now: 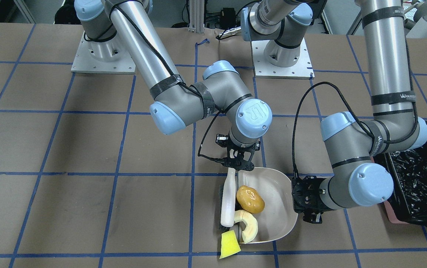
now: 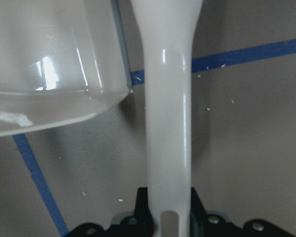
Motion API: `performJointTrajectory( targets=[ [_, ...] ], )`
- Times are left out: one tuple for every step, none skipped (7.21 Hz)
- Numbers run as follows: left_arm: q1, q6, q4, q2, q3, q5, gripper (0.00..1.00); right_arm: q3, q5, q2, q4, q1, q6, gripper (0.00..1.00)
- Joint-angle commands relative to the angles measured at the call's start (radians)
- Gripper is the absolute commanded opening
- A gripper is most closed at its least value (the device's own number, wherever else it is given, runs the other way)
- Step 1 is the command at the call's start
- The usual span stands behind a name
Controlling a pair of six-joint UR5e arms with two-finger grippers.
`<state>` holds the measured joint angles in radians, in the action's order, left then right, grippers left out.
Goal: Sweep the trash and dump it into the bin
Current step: 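Sweep the potato and apple slice into the dustpan with the right-held brush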
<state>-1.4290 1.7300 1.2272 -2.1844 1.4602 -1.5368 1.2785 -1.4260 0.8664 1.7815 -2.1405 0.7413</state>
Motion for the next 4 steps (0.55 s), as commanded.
performJointTrajectory(
  targets=[
    [0.001, 0.002, 0.0, 0.0, 0.0, 0.003, 0.02, -0.036, 0.054, -0.003, 0.003, -0.01, 0.036, 0.11],
    [0.002, 0.003, 0.0, 0.0, 0.0, 0.01, 0.02, -0.041, 0.059, -0.003, 0.003, -0.013, 0.046, 0.11],
    [0.002, -0.009, 0.0, 0.0, 0.0, 0.009, 0.02, -0.042, 0.064, -0.012, 0.009, -0.022, 0.053, 0.11],
    [0.002, -0.012, 0.0, 0.0, 0.0, 0.009, 0.02, -0.044, 0.065, -0.026, 0.031, -0.025, 0.068, 0.11]
  ],
)
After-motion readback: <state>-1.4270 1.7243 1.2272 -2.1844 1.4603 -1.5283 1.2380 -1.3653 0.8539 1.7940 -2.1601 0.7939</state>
